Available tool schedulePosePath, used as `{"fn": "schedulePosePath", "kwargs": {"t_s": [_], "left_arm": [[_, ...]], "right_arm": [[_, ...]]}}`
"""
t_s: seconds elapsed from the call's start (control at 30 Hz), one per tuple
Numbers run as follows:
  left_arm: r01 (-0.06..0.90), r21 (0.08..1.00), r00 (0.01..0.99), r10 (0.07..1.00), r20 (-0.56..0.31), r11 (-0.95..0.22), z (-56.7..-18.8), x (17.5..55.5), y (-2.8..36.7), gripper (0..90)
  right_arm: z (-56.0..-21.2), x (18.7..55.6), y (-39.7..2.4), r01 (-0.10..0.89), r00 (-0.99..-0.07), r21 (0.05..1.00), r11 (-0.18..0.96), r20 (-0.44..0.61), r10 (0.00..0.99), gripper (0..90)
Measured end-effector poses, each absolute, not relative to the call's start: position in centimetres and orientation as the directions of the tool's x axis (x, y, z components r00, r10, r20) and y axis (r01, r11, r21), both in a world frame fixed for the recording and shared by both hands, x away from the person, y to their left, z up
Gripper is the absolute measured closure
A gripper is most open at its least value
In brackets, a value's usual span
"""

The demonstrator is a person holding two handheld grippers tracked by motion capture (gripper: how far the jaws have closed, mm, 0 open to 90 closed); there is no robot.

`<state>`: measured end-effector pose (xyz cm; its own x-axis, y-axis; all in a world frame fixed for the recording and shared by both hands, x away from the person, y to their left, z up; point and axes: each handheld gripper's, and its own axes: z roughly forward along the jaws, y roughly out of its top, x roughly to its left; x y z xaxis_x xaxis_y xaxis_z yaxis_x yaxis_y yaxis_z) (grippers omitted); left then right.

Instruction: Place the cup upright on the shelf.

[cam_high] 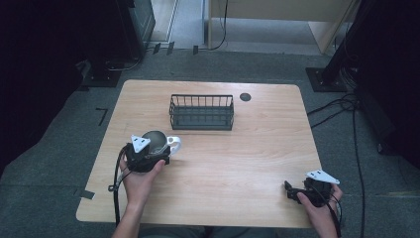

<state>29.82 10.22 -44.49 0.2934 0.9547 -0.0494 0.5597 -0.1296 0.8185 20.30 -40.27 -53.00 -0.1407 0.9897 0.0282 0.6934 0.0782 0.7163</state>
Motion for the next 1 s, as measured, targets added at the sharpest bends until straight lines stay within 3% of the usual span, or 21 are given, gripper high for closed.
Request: {"fn": "schedulePosePath", "kwargs": {"t_s": [1.0], "left_arm": [[0.514,0.842,0.378,0.924,-0.055,-0.16,-38.7,36.3,4.5,8.2]], "right_arm": [[-53.0,20.3,-40.3,0.694,-0.14,0.716,0.076,0.03,0.99,0.0]]}}
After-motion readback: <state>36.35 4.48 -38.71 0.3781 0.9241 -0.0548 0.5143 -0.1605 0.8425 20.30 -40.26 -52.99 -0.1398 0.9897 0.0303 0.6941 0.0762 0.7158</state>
